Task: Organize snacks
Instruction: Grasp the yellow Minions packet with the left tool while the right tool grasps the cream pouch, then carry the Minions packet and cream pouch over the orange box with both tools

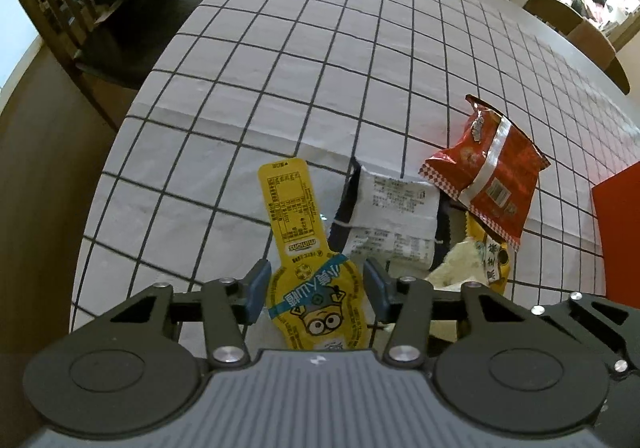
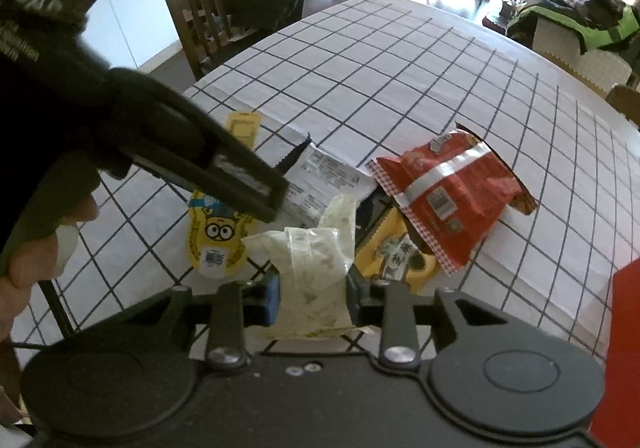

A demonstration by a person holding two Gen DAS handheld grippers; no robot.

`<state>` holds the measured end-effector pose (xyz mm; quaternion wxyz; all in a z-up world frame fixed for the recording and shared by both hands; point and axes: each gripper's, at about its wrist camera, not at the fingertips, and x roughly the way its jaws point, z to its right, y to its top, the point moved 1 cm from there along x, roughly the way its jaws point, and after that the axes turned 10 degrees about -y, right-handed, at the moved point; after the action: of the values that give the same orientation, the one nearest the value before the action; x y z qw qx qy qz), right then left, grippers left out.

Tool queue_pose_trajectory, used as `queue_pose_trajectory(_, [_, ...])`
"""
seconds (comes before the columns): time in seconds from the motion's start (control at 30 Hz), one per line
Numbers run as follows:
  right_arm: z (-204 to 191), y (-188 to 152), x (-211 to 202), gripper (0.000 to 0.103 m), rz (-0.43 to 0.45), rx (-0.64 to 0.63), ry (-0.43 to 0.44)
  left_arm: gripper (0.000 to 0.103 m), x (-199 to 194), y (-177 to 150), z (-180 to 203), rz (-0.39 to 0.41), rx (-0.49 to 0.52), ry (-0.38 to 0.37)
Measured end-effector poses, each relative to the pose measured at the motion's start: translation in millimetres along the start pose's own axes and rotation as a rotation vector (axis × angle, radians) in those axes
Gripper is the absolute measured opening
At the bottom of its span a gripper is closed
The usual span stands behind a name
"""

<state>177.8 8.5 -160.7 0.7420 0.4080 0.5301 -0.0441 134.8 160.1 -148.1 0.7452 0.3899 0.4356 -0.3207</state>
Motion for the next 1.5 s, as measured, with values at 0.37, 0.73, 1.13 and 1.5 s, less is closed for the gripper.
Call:
queue_pose_trajectory(0.37, [23, -17, -30, 0.030, 0.032, 0.116, 0.035, 0.050, -28, -19, -3, 0.021, 0.007, -0.036])
queue_pose_trajectory(0.73, [74, -32, -77, 0.030, 0.106, 0.274, 0.050, 0.050, -60, -35, 28, 0.062, 0.099, -0.066])
queue_pose_trajectory(1.13, [147, -59, -121, 0.030, 0.158, 0.378, -0.026, 0.050, -76, -32, 131, 0.087, 0.269, -0.174])
queue_pose_trajectory(1.5, [233, -91, -153, 0.030, 0.207, 0.478, -0.126, 0.050, -68, -35, 246, 0.076, 0.420, -0.279])
